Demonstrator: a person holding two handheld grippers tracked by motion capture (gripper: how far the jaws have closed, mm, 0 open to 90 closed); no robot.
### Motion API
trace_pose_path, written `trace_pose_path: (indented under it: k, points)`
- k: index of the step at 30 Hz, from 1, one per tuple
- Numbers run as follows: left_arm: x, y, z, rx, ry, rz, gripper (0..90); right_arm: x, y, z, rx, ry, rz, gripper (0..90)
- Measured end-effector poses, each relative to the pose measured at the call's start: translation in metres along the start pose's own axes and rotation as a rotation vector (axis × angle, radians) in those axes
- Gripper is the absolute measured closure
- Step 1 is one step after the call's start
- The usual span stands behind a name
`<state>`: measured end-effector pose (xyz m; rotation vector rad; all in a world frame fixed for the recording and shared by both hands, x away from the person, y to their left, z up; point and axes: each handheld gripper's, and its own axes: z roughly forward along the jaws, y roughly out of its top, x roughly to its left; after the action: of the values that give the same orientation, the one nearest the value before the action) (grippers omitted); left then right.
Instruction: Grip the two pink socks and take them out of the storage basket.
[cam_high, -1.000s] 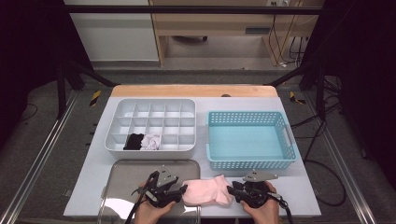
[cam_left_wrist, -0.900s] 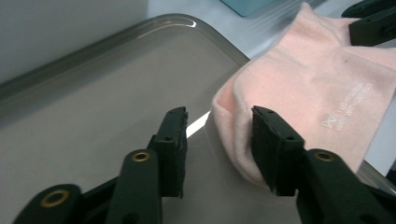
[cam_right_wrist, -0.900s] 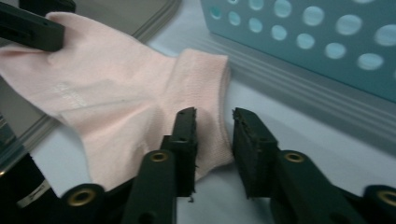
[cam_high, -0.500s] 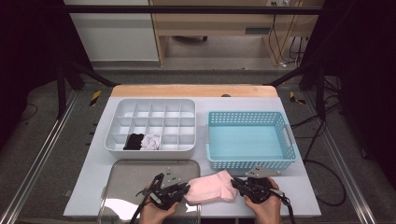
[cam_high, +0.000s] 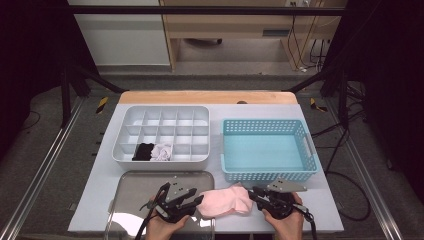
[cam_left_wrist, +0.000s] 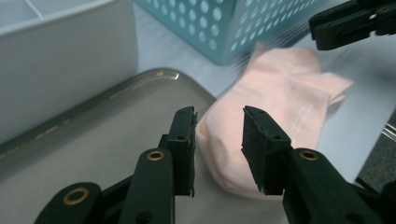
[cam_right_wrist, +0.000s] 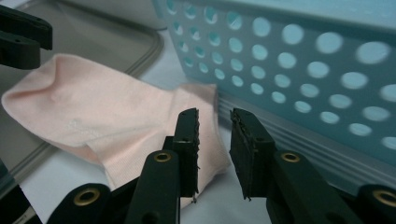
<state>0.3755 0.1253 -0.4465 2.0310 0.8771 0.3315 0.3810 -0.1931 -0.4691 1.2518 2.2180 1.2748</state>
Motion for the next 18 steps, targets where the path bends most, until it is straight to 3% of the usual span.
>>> trace_pose_path:
  k: [5,10,18]
  points:
    - [-0.008,0.01,0.004,0.0,-0.04,0.003,75.8,-0.005,-0.002,-0.008,-0.02,-0.01,0.026,71.8]
    - [-0.017,0.016,0.017,0.002,-0.052,0.015,85.8,-0.008,-0.005,-0.012,-0.015,-0.011,0.036,70.7]
    - [-0.029,0.014,0.044,0.064,-0.083,0.027,88.8,-0.008,-0.009,-0.01,0.002,0.003,0.059,69.8]
